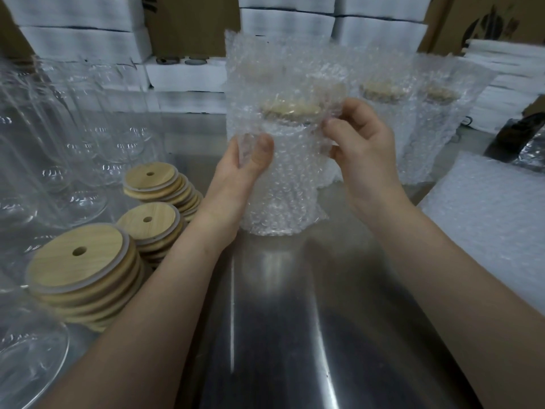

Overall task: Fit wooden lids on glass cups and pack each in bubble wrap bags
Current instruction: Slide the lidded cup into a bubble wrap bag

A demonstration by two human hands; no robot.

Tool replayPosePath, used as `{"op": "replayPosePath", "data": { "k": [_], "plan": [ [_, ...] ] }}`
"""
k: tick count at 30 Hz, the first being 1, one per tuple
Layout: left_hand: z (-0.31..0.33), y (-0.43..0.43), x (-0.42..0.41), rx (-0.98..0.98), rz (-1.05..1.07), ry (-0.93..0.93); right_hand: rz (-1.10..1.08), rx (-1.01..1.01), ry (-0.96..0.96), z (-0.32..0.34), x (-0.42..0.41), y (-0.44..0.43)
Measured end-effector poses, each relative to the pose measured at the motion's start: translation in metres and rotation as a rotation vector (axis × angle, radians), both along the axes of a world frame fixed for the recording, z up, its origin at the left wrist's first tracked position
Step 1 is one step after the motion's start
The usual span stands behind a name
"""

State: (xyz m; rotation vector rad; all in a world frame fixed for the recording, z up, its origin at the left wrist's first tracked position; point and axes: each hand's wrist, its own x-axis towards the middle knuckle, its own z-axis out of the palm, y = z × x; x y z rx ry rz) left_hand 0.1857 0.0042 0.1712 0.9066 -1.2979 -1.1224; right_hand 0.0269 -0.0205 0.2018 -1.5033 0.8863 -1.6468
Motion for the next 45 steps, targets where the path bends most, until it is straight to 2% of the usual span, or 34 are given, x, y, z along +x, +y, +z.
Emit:
{"op": "replayPosePath", "data": {
  "k": [5,13,23,25,27,32,35,38,45],
  "plan": [
    [-0.004,-0.005,0.002,0.110,-0.125,-0.185,-0.107,-0.022,-0.058,0.001,0.000,0.002],
    [-0.005,-0.012,0.012,0.247,-0.090,-0.571,-0.143,-0.024,-0.107,0.005,0.003,0.005],
    [-0.005,-0.012,0.010,0.205,-0.011,-0.637,-0.123,-0.044,-0.094,0.006,0.005,0.010],
    [-0.002,-0.009,0.009,0.198,-0.025,-0.591,-0.131,-0.048,-0.090,0.006,0.004,0.010],
    [0.001,-0.005,0.009,0.194,-0.064,-0.470,-0.142,-0.047,-0.090,0.007,0.003,0.009],
    [0.009,-0.005,0.006,0.092,-0.049,0.053,-0.152,-0.033,-0.109,0.008,0.001,0.008],
    [0.013,-0.008,0.005,-0.021,-0.021,0.276,-0.147,-0.036,-0.104,0.008,0.002,0.008],
    [0.015,-0.007,0.001,-0.121,0.074,0.315,-0.115,-0.047,-0.093,0.007,0.002,0.008],
    [0.025,0.000,-0.003,-0.183,0.256,0.351,-0.056,-0.098,-0.040,0.010,0.001,0.010]
  ]
}}
